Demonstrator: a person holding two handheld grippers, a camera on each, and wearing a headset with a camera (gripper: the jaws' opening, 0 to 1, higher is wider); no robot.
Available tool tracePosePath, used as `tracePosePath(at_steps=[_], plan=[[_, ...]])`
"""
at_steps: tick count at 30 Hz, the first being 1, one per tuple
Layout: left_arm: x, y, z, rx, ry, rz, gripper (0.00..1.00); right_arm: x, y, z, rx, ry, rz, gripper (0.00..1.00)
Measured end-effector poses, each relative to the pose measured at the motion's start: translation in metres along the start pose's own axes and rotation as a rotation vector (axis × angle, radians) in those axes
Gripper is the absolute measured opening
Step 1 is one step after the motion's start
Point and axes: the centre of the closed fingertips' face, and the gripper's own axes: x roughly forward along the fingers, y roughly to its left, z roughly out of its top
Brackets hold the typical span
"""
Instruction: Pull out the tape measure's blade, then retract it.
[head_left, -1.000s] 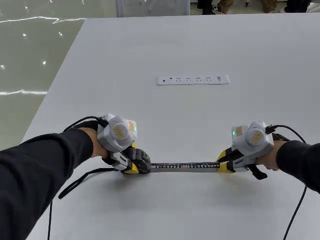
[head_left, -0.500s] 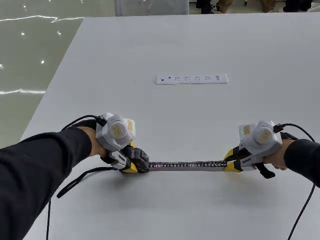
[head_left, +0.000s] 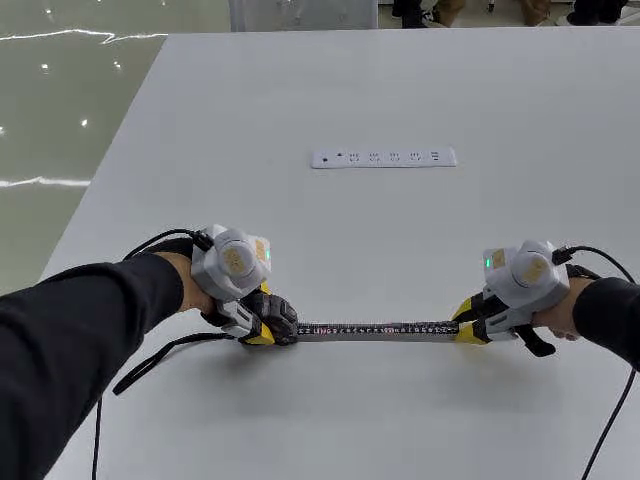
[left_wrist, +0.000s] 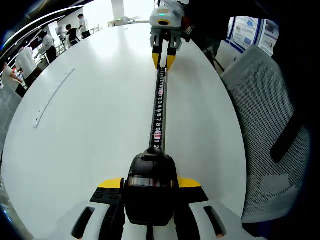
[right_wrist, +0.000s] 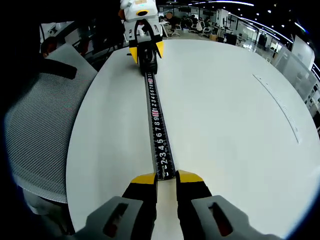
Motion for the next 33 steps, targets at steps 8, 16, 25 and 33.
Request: tracePosePath(at_steps=[8, 16, 25, 33], plan=[[-0.0004, 0.0001, 0.0002, -0.003, -0.005, 0.002, 0.34, -0.0012, 0.004, -0.0007, 0.006, 0.008, 0.017, 0.11], [-0.0008, 0.0004, 0.0008, -0.008, -0.019, 0.003, 0.34, -0.0008, 0.0055, -0.0014, 0.007, 0.018, 0.04, 0.11], [-0.0007, 0.0006, 0.0009, 0.003, -0.014, 0.001, 0.34, -0.0002, 0.0029, -0.0001, 0.021, 0.017, 0.017, 0.12], [-0.0013, -0.001, 0.0021, 0.033, -0.02, 0.007, 0.35, 0.0038, -0.0024, -0.0006, 0.057, 0.031, 0.002, 0.14]])
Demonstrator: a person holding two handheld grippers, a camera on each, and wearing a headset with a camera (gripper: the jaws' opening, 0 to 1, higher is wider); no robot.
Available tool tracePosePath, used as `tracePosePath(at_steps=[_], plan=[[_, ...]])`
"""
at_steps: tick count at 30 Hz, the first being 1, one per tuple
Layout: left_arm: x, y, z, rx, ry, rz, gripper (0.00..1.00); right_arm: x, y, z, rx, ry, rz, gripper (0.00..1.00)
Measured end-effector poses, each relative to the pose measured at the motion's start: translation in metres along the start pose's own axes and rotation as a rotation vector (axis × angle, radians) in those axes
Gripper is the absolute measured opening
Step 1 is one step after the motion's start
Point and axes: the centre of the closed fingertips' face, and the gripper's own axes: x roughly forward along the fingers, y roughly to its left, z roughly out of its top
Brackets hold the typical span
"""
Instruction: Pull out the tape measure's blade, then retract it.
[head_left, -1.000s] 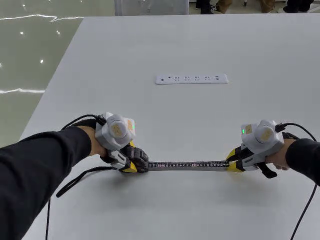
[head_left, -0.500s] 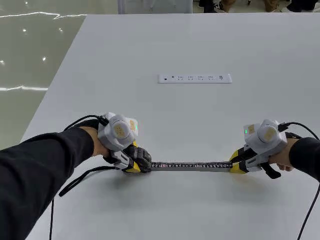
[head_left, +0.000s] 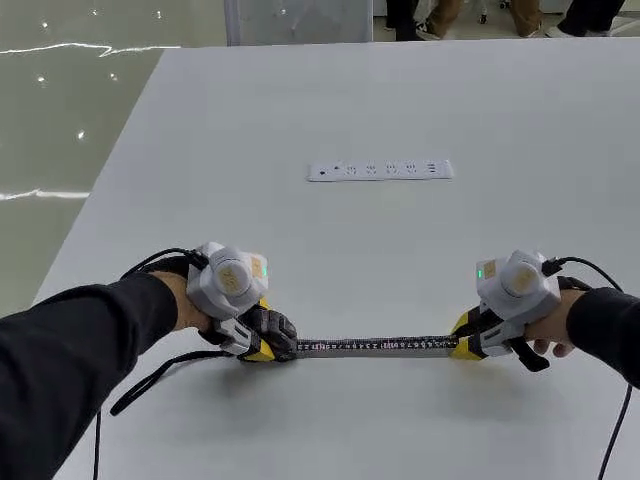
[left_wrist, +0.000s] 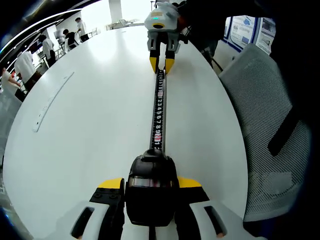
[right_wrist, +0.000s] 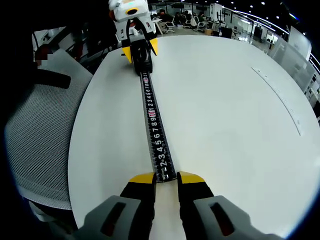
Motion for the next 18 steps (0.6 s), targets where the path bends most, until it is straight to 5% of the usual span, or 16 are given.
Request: tracePosePath(at_steps=[4, 9, 11, 14, 18], plan=[[-0.003, 0.006, 0.0, -0.061, -0.023, 0.044, 0.37, 0.002, -0.003, 0.0, 0.006, -0.011, -0.014, 0.2], [-0.013, 0.021, -0.007, -0.238, -0.077, 0.124, 0.54, -0.008, -0.01, 0.016, 0.039, -0.093, -0.098, 0.33], [-0.019, 0.017, -0.006, -0.289, -0.109, 0.099, 0.62, -0.014, -0.013, 0.021, 0.066, -0.135, -0.136, 0.39], [-0.03, 0.028, -0.007, -0.351, -0.182, 0.171, 0.76, -0.027, -0.016, 0.027, 0.085, -0.192, -0.195, 0.42], [-0.049, 0.035, -0.007, -0.451, -0.296, 0.254, 0.99, -0.047, -0.024, 0.023, 0.208, -0.291, -0.33, 0.51]])
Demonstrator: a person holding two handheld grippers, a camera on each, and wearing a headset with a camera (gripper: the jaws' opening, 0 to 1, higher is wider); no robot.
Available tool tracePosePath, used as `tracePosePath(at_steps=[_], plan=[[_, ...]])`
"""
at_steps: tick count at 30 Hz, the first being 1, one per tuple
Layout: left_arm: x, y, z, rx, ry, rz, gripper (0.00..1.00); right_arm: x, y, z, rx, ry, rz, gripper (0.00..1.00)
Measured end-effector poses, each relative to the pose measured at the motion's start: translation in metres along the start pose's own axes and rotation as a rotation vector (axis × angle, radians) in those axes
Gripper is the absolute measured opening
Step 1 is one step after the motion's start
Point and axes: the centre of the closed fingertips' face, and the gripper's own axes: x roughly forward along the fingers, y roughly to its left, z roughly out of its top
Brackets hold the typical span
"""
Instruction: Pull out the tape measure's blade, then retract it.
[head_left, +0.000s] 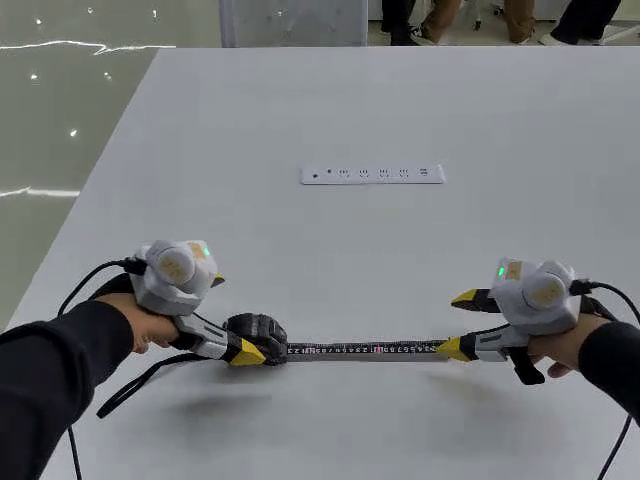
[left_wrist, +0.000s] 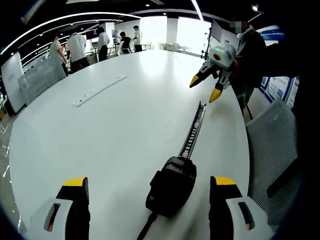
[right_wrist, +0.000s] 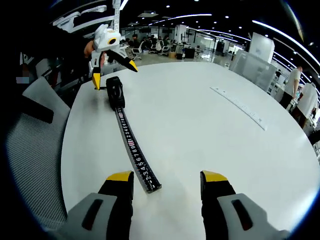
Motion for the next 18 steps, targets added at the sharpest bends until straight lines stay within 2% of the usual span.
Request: tracePosePath(at_steps=[3, 4, 6, 7, 8, 9, 10, 13, 15, 18], plan=[[-0.012, 0.004, -0.005, -0.041, -0.044, 0.043, 1.0, -0.012, 0.001, -0.009, 0.069, -0.03, -0.039, 0.58], [-0.017, 0.004, -0.007, -0.077, -0.065, 0.056, 1.0, -0.017, 0.008, -0.01, 0.134, -0.053, -0.042, 0.6], [-0.025, 0.004, -0.008, -0.144, -0.106, 0.074, 1.0, -0.026, 0.012, -0.012, 0.195, -0.082, -0.066, 0.66], [-0.033, 0.011, -0.009, -0.176, -0.138, 0.13, 1.0, -0.032, 0.013, -0.017, 0.209, -0.088, -0.093, 0.7], [-0.038, 0.013, -0.011, -0.213, -0.156, 0.151, 1.0, -0.038, 0.016, -0.02, 0.203, -0.078, -0.106, 0.72], [-0.044, 0.011, -0.008, -0.246, -0.211, 0.15, 1.0, -0.045, 0.02, -0.022, 0.202, -0.076, -0.12, 0.74], [-0.049, 0.01, -0.008, -0.234, -0.236, 0.159, 1.0, -0.05, 0.016, -0.024, 0.199, -0.083, -0.132, 0.75], [-0.059, 0.0, -0.02, -0.222, -0.217, 0.163, 1.0, -0.067, 0.02, -0.027, 0.205, -0.1, -0.171, 0.79], [-0.063, -0.008, -0.026, -0.21, -0.216, 0.156, 1.0, -0.077, 0.021, -0.033, 0.166, -0.085, -0.204, 0.82], [-0.071, -0.014, -0.039, -0.198, -0.204, 0.164, 1.0, -0.088, 0.025, -0.038, 0.158, -0.083, -0.216, 0.85]])
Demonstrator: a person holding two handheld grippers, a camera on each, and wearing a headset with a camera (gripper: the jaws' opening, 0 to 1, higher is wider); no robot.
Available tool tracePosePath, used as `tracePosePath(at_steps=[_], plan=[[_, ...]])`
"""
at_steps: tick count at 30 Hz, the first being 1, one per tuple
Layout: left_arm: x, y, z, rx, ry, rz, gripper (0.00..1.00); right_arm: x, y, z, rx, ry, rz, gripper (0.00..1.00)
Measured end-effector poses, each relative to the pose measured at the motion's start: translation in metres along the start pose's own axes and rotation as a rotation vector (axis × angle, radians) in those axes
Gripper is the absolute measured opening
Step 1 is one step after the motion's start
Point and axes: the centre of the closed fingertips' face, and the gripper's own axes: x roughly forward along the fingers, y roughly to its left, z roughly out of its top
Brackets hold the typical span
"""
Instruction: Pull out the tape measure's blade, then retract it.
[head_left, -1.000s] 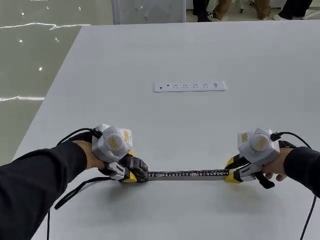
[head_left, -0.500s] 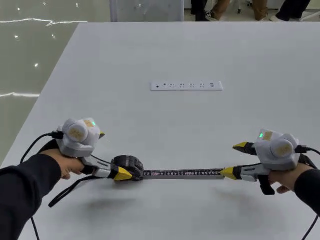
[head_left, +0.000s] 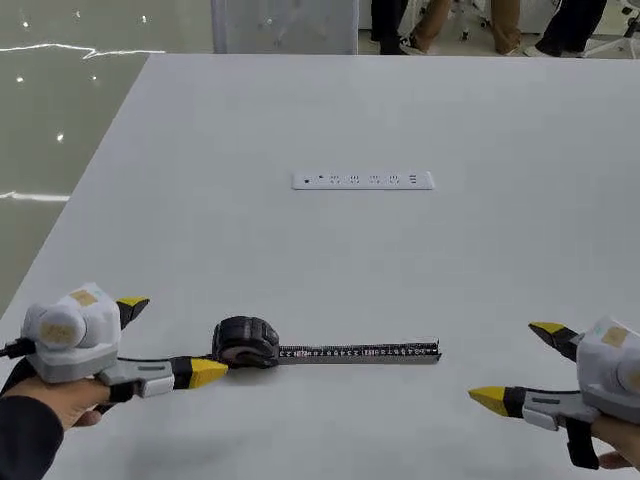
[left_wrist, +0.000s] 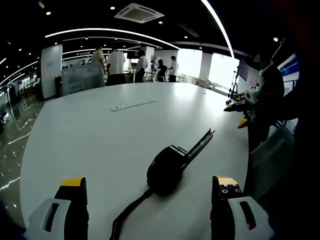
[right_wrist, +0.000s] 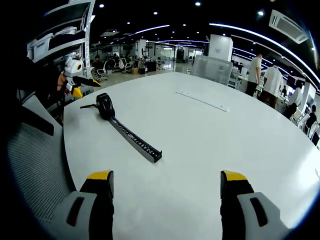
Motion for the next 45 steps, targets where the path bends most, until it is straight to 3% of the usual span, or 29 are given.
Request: tracePosePath(at_steps=[2, 3, 9, 11, 14, 21, 24, 28, 31, 45], plan=[[-0.008, 0.0, -0.012, -0.051, 0.03, 0.013, 1.0, -0.007, 0.0, -0.005, 0.007, 0.016, -0.005, 0.9], [-0.01, 0.002, -0.015, -0.048, 0.035, 0.025, 1.0, -0.01, 0.001, -0.005, 0.009, 0.015, -0.006, 0.91], [-0.03, 0.002, -0.029, -0.06, 0.019, 0.055, 1.0, -0.025, 0.015, -0.019, 0.01, 0.011, -0.014, 0.98], [-0.036, -0.002, -0.03, -0.056, 0.006, 0.052, 1.0, -0.03, 0.02, -0.028, -0.03, 0.024, -0.022, 1.0], [-0.044, -0.005, -0.035, -0.03, 0.009, 0.059, 1.0, -0.037, 0.024, -0.032, 0.005, 0.006, -0.018, 1.0], [-0.052, -0.013, -0.037, -0.055, -0.018, 0.039, 1.0, -0.049, 0.025, -0.037, 0.019, 0.004, -0.011, 1.0], [-0.051, -0.013, -0.041, -0.055, -0.008, 0.039, 1.0, -0.051, 0.025, -0.043, 0.008, 0.02, -0.012, 1.0], [-0.051, -0.013, -0.038, -0.032, -0.037, 0.041, 1.0, -0.055, 0.026, -0.043, 0.012, 0.013, -0.016, 1.0], [-0.051, -0.015, -0.041, -0.051, -0.017, 0.031, 1.0, -0.058, 0.024, -0.042, 0.009, 0.004, -0.024, 1.0], [-0.058, -0.014, -0.042, -0.066, -0.002, 0.036, 1.0, -0.062, 0.021, -0.041, 0.017, -0.002, -0.006, 1.0]])
